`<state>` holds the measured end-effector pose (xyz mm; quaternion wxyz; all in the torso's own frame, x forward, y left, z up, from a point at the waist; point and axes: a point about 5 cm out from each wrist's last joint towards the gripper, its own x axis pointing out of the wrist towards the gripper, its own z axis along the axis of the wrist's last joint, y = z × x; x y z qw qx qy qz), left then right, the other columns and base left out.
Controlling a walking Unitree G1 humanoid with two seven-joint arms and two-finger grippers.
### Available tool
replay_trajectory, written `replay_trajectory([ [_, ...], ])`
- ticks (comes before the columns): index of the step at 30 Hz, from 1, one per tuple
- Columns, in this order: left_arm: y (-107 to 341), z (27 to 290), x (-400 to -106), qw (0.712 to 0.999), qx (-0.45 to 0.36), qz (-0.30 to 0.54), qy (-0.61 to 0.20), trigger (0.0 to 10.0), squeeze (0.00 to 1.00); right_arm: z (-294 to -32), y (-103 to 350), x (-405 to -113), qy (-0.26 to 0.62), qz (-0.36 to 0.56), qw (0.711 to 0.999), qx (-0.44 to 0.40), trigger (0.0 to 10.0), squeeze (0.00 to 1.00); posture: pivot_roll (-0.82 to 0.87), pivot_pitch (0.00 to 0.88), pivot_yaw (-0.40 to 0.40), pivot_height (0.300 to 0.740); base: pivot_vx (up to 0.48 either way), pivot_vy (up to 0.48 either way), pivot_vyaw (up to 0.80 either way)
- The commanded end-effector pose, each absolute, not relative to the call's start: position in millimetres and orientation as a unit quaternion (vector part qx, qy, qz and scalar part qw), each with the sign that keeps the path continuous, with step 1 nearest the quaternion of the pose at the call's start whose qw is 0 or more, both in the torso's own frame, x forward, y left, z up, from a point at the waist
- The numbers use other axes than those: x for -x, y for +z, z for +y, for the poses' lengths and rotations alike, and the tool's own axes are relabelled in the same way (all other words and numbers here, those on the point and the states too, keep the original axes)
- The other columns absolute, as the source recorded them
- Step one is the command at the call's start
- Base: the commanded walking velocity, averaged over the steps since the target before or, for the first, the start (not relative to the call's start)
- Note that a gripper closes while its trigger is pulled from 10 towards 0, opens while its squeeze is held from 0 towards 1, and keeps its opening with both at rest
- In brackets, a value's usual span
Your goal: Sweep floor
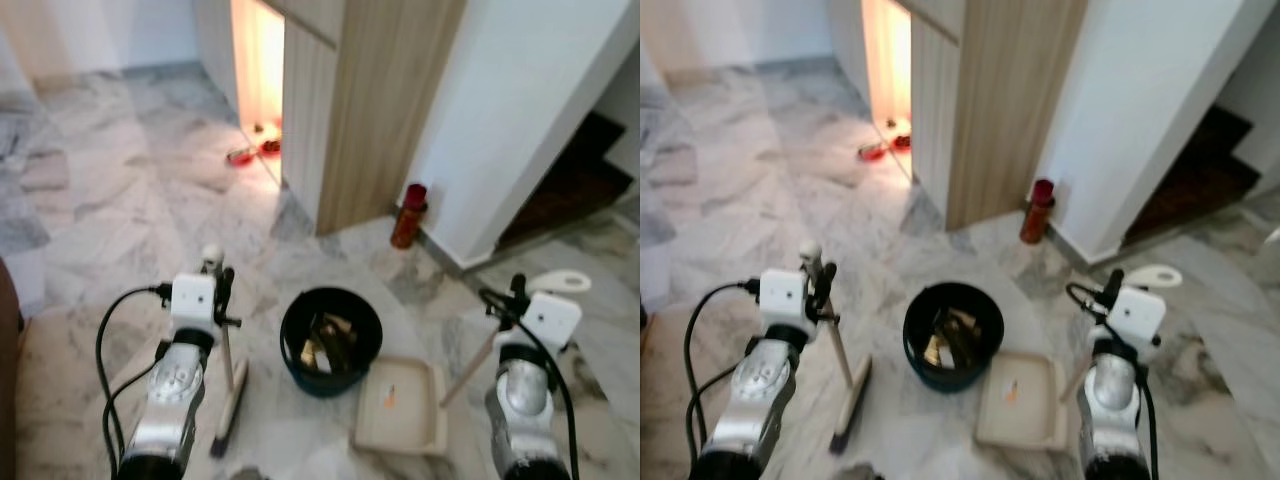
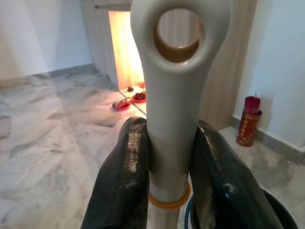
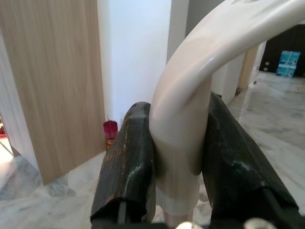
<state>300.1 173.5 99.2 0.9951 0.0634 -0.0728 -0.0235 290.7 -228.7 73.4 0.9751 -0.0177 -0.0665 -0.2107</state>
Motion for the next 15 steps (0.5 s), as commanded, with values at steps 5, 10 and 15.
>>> replay_trajectory([
  [5,108.6,168.3,-303.1,0.993,-0.058,-0.093,-0.03,10.0,0.0,-228.5,83.6,-294.7,-0.21,-0.091,0.973,0.005,10.0,0.0,0.25,0.033,-0.082,0.74,-0.281,0.0,0.0],
  [10,108.6,167.4,-303.1,0.993,-0.058,-0.093,-0.031,10.0,0.0,-229.5,81.8,-293.1,-0.213,-0.088,0.973,0.005,10.0,0.0,0.25,0.031,-0.081,0.74,-0.283,0.0,0.0],
  [15,107.6,166.8,-303.3,0.994,-0.061,-0.091,-0.03,10.0,0.0,-228.8,82.0,-293.2,-0.212,-0.087,0.973,0.003,10.0,0.0,0.24,0.028,-0.082,0.74,0.0,0.0,0.0],
])
